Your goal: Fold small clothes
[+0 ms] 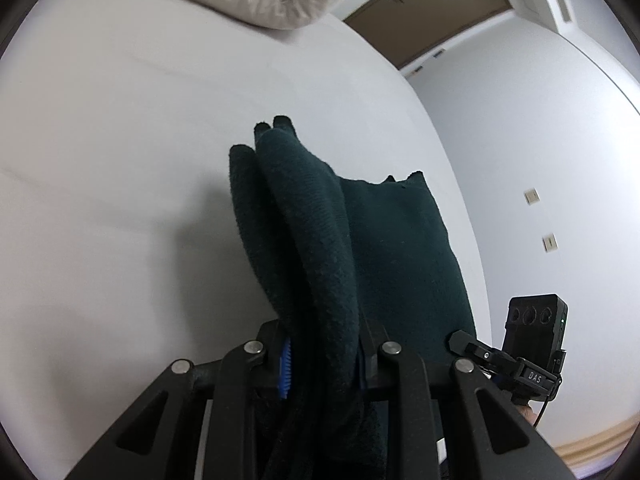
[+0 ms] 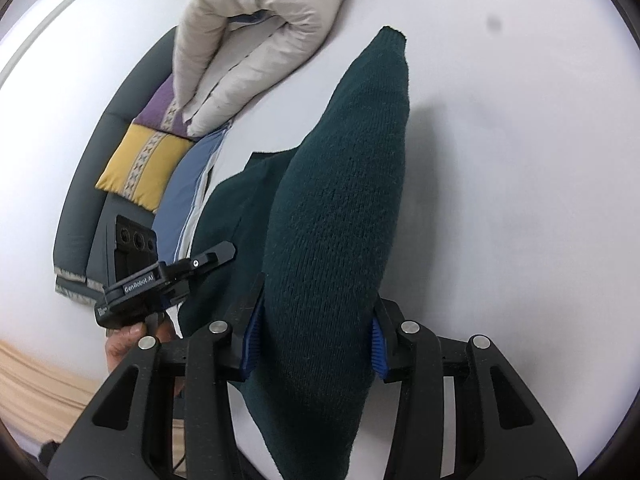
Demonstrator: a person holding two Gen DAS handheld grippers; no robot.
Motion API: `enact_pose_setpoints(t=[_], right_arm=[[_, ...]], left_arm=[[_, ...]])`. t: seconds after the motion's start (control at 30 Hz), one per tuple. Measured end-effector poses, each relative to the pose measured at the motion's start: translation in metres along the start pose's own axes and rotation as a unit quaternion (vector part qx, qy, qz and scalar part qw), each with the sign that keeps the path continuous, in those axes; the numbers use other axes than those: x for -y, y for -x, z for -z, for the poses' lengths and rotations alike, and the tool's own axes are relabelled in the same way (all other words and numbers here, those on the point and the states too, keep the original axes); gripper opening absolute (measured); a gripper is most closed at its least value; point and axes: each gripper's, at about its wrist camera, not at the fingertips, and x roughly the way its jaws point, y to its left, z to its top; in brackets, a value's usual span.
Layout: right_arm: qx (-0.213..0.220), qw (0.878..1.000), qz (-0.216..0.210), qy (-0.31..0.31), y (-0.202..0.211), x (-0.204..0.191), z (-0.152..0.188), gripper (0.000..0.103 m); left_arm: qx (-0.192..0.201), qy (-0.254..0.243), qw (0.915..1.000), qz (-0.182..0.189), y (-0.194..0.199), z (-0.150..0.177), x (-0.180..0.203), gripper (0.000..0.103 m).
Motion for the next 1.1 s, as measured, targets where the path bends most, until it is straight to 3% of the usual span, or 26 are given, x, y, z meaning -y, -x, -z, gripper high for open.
enact_pose_setpoints(t=[0.3,0.5,0.67,0.83,0.93,1.1], right_arm=[[0.014,1.000,0.006,0.023,0.054,-0.019,0.109,0.040],[0.019,1.000,-0.002,0.005,0.077,0.000,0.162,0.040],[0.016,1.000,-0.004,-0.011,0.075,0.020,0.186,0.040],[0.004,0.999,0.002,-0.046,0.060,0.058,0.204,0.041],[0.014,0.997,-0.030,-0.063,0.058,0.080,0.213,0.042],[0.019,0.998,-0.030,-0.047,0.051,0.078,0.215,0.043]], left_arm=[[-0.007,-0.053,0.9985,-0.009,0.026,0.089,0.039,0.025],[-0.022,-0.056,0.9982,-0.005,0.023,0.124,0.041,0.025],[-0.033,-0.046,0.9984,-0.004,0.013,0.137,0.027,0.025],[-0.053,-0.020,0.9980,-0.026,-0.007,0.150,-0.004,0.026],[-0.056,0.009,0.9984,-0.004,-0.010,0.157,-0.027,0.029],[-0.048,0.008,0.9988,0.005,-0.010,0.163,-0.039,0.031]])
